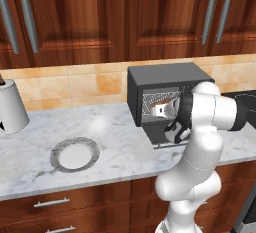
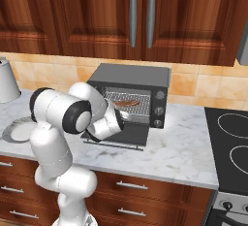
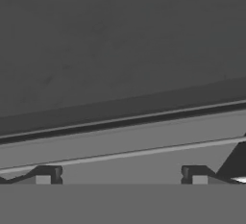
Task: Pull the toaster oven rack outwards. Pick up the baguette from the plate and place it on the toaster oven rack. Close the toaster oven door fully and set the temperature to the lowest setting.
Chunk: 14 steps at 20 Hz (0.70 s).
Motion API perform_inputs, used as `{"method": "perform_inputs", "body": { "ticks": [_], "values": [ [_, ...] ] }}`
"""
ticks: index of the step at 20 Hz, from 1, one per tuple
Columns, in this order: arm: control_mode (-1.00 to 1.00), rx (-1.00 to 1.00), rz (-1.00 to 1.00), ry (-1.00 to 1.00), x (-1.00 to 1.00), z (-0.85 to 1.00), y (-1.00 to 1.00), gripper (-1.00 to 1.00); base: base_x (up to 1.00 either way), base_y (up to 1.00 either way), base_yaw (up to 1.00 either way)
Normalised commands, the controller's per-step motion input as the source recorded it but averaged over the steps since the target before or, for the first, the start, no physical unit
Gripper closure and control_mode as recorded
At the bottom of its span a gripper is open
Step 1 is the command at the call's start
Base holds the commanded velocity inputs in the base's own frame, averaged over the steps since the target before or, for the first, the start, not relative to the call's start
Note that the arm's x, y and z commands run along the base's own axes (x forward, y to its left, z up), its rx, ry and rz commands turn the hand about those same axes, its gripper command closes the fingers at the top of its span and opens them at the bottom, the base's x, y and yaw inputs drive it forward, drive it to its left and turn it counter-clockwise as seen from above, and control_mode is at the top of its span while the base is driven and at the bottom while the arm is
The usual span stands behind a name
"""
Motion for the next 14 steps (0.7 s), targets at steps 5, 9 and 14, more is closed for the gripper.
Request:
{"method": "perform_inputs", "body": {
  "ticks": [5,9,14],
  "values": [
    [-1.00,0.02,0.00,0.03,-0.11,0.83,-0.13,-1.00,0.00,0.00,0.00],
    [-1.00,0.01,0.00,0.08,-0.19,0.87,-0.20,-1.00,0.00,0.00,0.00],
    [-1.00,0.01,0.00,0.13,-0.21,0.87,-0.22,-1.00,0.00,0.00,0.00]
  ]
}}
